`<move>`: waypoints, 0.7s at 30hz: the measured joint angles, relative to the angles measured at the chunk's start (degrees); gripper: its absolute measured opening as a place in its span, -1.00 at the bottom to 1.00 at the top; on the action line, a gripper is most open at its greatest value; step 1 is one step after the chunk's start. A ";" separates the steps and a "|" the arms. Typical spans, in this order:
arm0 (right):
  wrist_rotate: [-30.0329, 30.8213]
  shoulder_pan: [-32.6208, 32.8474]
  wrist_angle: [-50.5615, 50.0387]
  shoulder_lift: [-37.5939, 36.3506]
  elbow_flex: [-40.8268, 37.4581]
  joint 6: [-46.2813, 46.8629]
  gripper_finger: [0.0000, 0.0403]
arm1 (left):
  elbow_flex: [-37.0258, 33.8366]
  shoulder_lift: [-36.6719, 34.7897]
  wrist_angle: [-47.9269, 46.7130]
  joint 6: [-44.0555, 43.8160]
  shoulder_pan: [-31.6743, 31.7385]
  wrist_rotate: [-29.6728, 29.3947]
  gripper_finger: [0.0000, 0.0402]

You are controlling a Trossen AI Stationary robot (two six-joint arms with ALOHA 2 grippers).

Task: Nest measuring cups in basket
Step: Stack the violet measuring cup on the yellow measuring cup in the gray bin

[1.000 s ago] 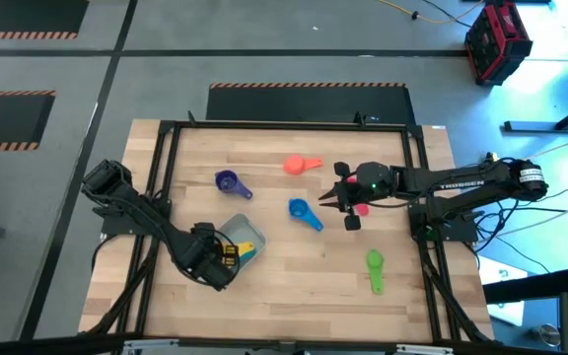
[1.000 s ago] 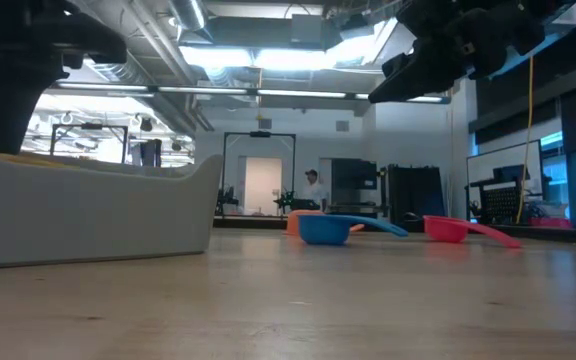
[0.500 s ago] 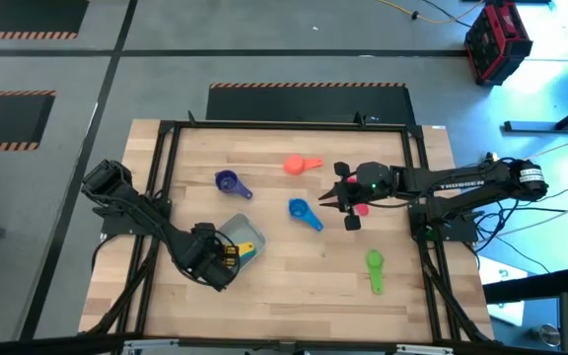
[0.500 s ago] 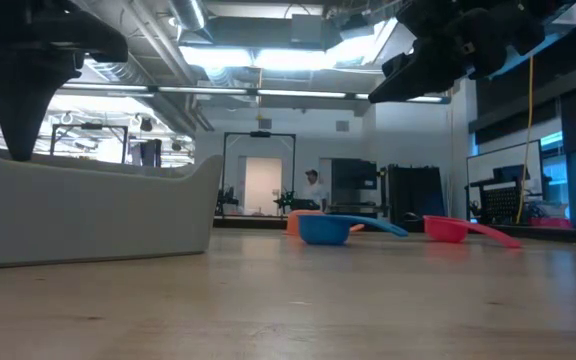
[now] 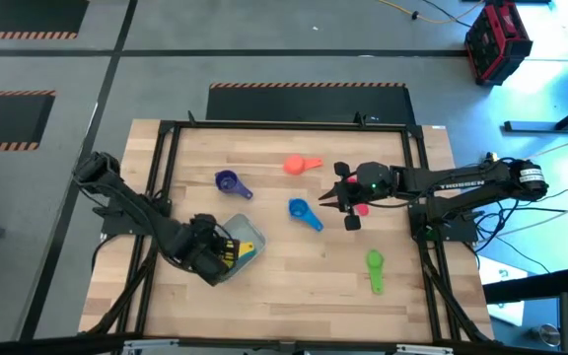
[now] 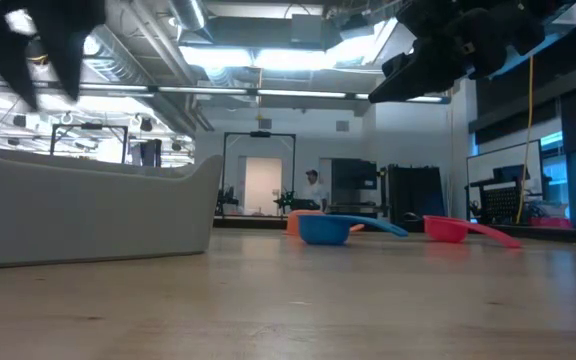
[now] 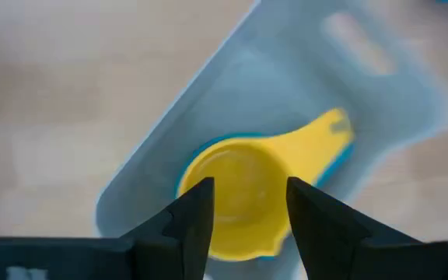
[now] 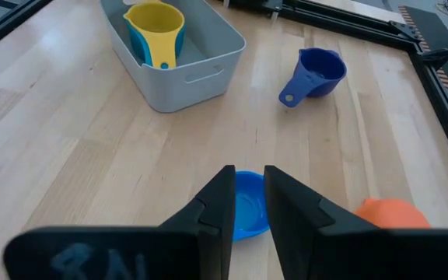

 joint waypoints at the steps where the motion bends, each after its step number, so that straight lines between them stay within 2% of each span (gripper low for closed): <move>1: 0.00 0.00 -0.02 0.00 0.00 -0.01 -0.63 | 0.51 -0.80 0.09 3.03 0.44 -1.39 -0.23; 8: 0.00 0.00 0.00 -0.02 0.00 0.02 -0.63 | 4.17 -6.44 0.21 26.44 7.68 -7.19 -0.23; 16: -0.01 0.00 0.02 -0.02 0.00 0.02 -0.63 | 7.22 -9.20 0.05 60.30 23.21 -7.14 -0.23; 21: 0.00 0.00 0.00 -0.02 -0.01 0.24 -0.63 | 7.63 -9.21 0.07 78.44 34.54 -3.90 -0.23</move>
